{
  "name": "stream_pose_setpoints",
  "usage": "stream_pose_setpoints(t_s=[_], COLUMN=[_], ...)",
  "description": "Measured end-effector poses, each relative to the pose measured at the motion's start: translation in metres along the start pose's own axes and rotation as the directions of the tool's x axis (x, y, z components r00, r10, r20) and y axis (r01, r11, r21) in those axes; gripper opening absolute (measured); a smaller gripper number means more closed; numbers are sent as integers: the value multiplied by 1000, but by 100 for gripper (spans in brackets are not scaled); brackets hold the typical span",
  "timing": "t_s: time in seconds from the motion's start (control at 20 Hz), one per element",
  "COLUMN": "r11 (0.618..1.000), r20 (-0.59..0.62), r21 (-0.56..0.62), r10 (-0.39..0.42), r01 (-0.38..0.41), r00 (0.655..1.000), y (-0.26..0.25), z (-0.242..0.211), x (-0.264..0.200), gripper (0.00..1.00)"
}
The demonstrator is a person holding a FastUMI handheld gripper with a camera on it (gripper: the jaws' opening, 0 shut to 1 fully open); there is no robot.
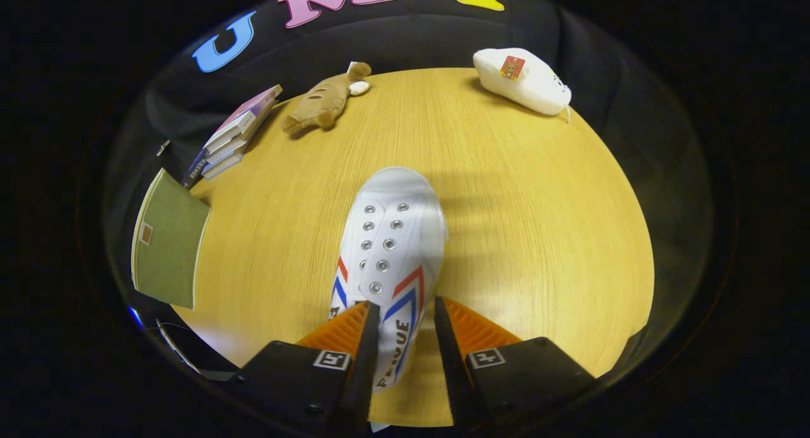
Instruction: Open the storage box then place both shoes into the box .Put the left shoe in first, then the right shoe, with the right side of both shoes facing outward in a uniform manner.
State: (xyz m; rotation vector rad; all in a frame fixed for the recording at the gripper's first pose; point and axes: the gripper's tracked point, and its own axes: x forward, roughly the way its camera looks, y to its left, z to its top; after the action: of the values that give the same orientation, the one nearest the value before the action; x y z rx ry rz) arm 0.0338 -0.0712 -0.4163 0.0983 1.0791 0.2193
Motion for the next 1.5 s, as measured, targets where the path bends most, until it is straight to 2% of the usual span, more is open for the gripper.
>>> stream_pose_setpoints(t_s=[0.05, 0.15, 0.25, 0.35, 0.65, 0.85, 1.25, 1.5], r11=[1000, 999, 999, 999, 987, 994, 994, 985], r20=[-6, 3, 12, 11, 16, 51, 156, 213], r21=[-7, 9, 7, 28, 161, 109, 96, 109], r10=[-15, -34, -36, -37, -27, -36, 38, 109], r01=[15, 34, 35, 37, 24, 31, -54, -134], r00=[1000, 999, 999, 999, 1000, 998, 987, 971], y=[-1, -5, -8, -9, 2, 35, 158, 241], z=[1, 2, 1, 4, 12, 20, 47, 65], x=[1, 1, 3, 2, -20, -58, -135, -174], gripper=[43, 30, 23, 9, 6, 6, 6, 6])
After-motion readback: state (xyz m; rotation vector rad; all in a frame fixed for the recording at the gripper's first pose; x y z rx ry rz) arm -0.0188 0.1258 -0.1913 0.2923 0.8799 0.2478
